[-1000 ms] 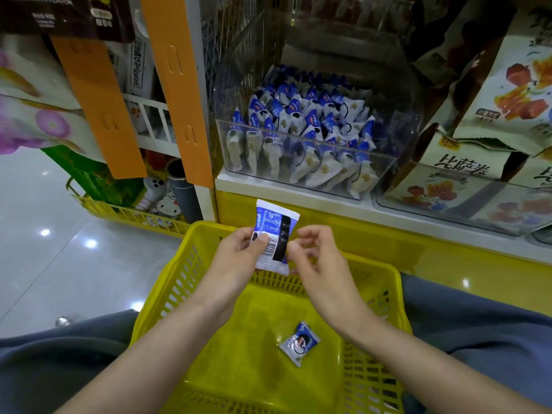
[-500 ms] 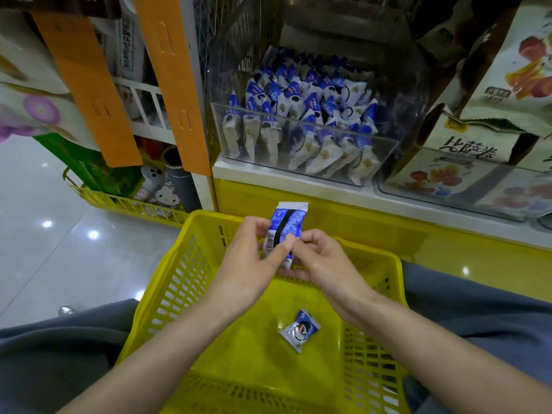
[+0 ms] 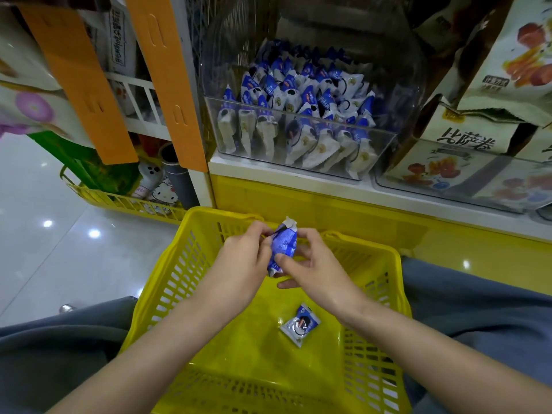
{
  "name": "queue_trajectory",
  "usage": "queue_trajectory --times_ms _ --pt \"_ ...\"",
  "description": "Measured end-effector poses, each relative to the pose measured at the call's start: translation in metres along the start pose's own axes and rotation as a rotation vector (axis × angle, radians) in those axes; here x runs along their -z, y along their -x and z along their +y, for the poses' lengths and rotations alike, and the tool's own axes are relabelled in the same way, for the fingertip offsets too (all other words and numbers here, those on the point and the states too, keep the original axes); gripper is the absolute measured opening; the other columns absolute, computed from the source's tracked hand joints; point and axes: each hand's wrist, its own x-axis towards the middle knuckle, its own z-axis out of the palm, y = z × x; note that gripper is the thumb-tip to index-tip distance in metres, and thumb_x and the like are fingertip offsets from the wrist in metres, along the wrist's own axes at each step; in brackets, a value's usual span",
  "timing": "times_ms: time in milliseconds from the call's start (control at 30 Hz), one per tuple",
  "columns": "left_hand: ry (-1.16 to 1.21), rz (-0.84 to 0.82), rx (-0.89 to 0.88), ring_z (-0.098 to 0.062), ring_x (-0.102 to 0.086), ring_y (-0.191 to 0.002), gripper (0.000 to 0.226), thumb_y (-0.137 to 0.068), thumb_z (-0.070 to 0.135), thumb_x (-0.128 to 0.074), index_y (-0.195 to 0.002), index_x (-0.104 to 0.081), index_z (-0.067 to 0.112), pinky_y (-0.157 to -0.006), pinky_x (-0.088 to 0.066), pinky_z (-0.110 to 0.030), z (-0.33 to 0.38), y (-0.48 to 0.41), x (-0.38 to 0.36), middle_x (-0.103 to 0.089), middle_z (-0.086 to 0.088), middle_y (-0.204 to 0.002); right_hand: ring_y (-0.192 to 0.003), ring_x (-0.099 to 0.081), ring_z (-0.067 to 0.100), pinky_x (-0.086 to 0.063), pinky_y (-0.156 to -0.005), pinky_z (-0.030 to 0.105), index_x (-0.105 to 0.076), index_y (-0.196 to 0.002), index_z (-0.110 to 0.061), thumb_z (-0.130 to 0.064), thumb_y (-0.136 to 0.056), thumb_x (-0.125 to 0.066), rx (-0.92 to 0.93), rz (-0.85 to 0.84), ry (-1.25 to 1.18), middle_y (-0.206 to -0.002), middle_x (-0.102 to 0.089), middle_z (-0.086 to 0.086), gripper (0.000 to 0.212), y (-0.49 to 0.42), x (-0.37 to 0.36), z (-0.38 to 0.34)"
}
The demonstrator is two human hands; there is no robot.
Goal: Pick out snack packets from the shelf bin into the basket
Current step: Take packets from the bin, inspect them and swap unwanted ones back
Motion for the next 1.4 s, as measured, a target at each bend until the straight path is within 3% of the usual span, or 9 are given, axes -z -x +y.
queue_trajectory --times_ms 200,333,433,600,667,833,1033,1267,1400 --pt "-0.118 -0.007 -0.084 -0.032 -0.058 -0.07 0.015 -0.097 0.023 -0.04 -0.094 -0.049 0.011 -0.059 -0.042 -0.044 -0.003 0.001 0.001 -0.06 -0.01 -0.074 -0.067 -0.06 0.013 -0.057 -0.065 0.035 -0.041 -0.108 -0.028 -0.006 -0.087 -0.057 0.133 -0.034 0.281 -0.097 -0.059 -0.01 0.035 0.003 0.002 0.006" --pt "-0.077 -0.014 -0.089 -0.025 -0.053 -0.06 0.013 -0.097 0.021 -0.04 -0.088 -0.046 0.014 -0.051 -0.031 -0.033 -0.006 0.002 0.0 -0.05 0.002 -0.065 -0.075 -0.064 0.019 -0.056 -0.07 0.04 -0.041 -0.111 -0.029 -0.012 -0.087 -0.059 0.147 -0.045 0.323 -0.096 -0.058 -0.015 0.034 0.002 0.004 0.007" --pt "-0.06 0.008 -0.094 -0.011 -0.045 -0.051 0.021 -0.097 0.022 -0.041 -0.075 -0.041 0.023 -0.05 -0.026 -0.027 -0.007 -0.001 0.001 -0.044 0.009 -0.056 -0.075 -0.06 0.0 -0.053 -0.071 0.022 -0.043 -0.111 -0.029 -0.02 -0.088 -0.061 0.16 -0.049 0.303 -0.096 -0.058 -0.015 0.031 -0.002 0.006 0.006" --pt "0.23 -0.082 0.106 -0.026 -0.064 -0.076 0.031 -0.098 0.023 -0.039 -0.084 -0.062 0.008 -0.071 -0.053 -0.045 -0.002 -0.005 0.001 -0.066 -0.011 -0.078 -0.067 -0.061 -0.002 -0.05 -0.056 0.017 -0.043 -0.106 -0.028 -0.015 -0.084 -0.065 0.187 0.004 0.174 -0.098 -0.059 -0.004 0.033 -0.006 0.013 -0.002" --pt "0.446 -0.13 0.214 -0.015 -0.065 -0.078 0.03 -0.096 0.028 -0.041 -0.084 -0.067 0.019 -0.071 -0.056 -0.034 0.005 -0.004 0.001 -0.069 -0.002 -0.083 -0.064 -0.063 0.002 -0.053 -0.062 0.024 -0.04 -0.114 -0.024 -0.02 -0.082 -0.069 0.239 0.075 0.328 -0.1 -0.058 -0.004 0.044 -0.005 0.015 -0.002" --pt "0.48 -0.095 0.157 -0.03 -0.064 -0.091 0.022 -0.095 0.027 -0.049 -0.097 -0.065 0.013 -0.082 -0.051 -0.049 0.006 -0.005 0.001 -0.069 -0.013 -0.093 -0.106 -0.055 0.019 -0.047 -0.089 0.035 -0.034 -0.132 -0.015 -0.034 -0.076 -0.072 0.36 0.097 0.673 -0.124 -0.046 0.0 0.071 -0.002 0.013 0.002" --pt "0.292 -0.069 0.06 -0.035 -0.057 -0.069 0.026 -0.095 0.013 -0.048 -0.077 -0.061 0.001 -0.07 -0.049 -0.049 -0.001 -0.01 0.007 -0.061 -0.018 -0.07 -0.078 -0.057 0.009 -0.048 -0.074 0.03 -0.056 -0.093 -0.019 -0.023 -0.089 -0.058 0.197 0.041 0.226 -0.089 -0.062 -0.001 0.007 -0.011 0.008 -0.014" --pt "0.821 -0.196 0.363 -0.013 -0.068 -0.071 0.025 -0.095 0.017 -0.045 -0.09 -0.067 0.008 -0.062 -0.057 -0.023 0.005 -0.014 0.015 -0.072 -0.005 -0.076 -0.07 -0.053 0.011 -0.044 -0.063 0.031 -0.06 -0.081 -0.016 -0.027 -0.09 -0.057 0.569 0.213 0.664 -0.077 -0.055 -0.006 0.014 -0.013 0.011 -0.023" --pt "0.921 -0.256 0.384 -0.012 -0.07 -0.081 0.019 -0.082 0.028 -0.061 -0.095 -0.065 0.014 -0.068 -0.055 -0.024 0.009 -0.011 0.015 -0.074 -0.001 -0.087 -0.066 -0.059 0.016 -0.047 -0.062 0.034 -0.062 -0.079 -0.011 -0.019 -0.089 -0.059 0.421 0.338 0.4 -0.073 -0.065 0.004 0.013 -0.021 0.013 -0.035"
